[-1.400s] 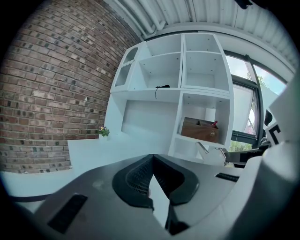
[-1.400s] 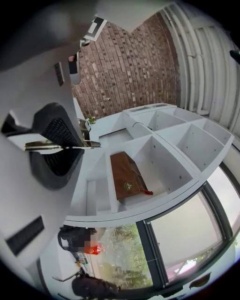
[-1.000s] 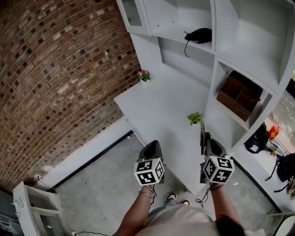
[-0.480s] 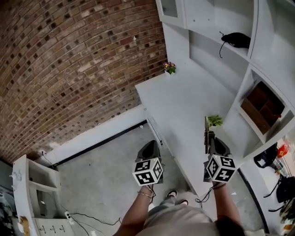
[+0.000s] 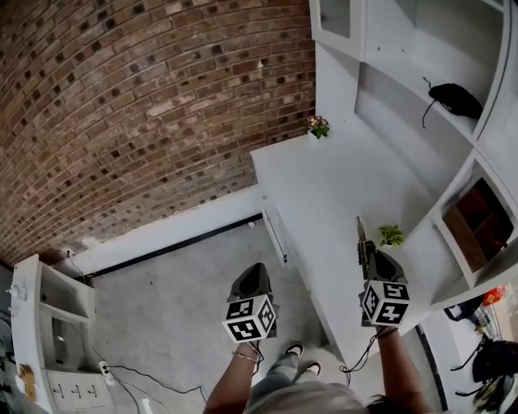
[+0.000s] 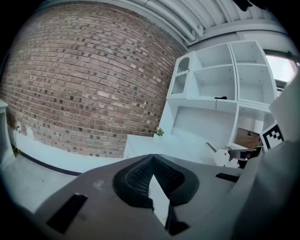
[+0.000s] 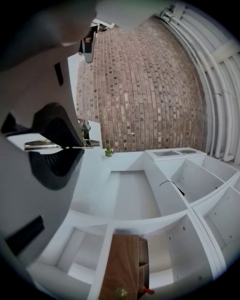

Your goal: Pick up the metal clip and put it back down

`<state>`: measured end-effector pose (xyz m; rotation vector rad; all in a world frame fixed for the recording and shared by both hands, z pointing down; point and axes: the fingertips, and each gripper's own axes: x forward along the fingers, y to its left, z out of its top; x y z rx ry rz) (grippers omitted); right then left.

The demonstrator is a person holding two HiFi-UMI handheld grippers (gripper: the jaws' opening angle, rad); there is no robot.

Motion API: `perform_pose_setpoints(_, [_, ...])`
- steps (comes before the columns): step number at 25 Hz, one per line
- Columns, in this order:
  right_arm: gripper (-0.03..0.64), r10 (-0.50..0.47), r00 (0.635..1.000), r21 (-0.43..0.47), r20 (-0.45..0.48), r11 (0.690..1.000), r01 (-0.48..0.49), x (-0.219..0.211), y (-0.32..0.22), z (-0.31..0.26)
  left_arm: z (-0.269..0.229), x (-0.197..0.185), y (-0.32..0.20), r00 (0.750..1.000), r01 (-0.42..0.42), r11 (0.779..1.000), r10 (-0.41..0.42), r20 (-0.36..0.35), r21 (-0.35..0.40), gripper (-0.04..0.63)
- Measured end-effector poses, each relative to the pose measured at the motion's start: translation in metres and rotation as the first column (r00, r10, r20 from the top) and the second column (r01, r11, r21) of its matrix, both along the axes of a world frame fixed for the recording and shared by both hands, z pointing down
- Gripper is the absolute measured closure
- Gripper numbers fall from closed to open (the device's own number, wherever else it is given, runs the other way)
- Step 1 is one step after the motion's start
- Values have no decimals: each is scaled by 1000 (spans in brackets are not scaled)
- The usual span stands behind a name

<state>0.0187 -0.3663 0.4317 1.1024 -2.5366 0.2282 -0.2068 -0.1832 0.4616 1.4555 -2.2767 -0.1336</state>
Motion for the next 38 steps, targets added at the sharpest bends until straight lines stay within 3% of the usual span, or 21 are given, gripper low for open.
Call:
perform_pose_setpoints(5, [606, -77, 987, 32, -142, 996, 82, -34, -14, 23, 25, -21, 0, 999, 30, 999, -31, -43, -30, 589])
perform_pose_setpoints(13, [606, -183, 927, 31, -328, 978, 204, -84, -44, 65, 76, -42, 3, 993, 54, 994, -63, -96, -97, 589])
perform_pose_setpoints(21, [606, -254, 822, 71, -510, 940, 335, -118, -63, 113, 113, -60, 2, 988, 78, 991, -91, -124, -111, 589])
perform_pose_setpoints(30, [606, -260, 701, 119, -664, 889, 442, -137, -70, 139, 139, -68, 4, 978, 110, 986, -130, -163, -125, 589])
perform_pose_setpoints(38, [606, -249, 646, 146, -722, 857, 494, -145, -74, 150, 147, -71, 11, 974, 126, 982, -149, -169, -139, 589])
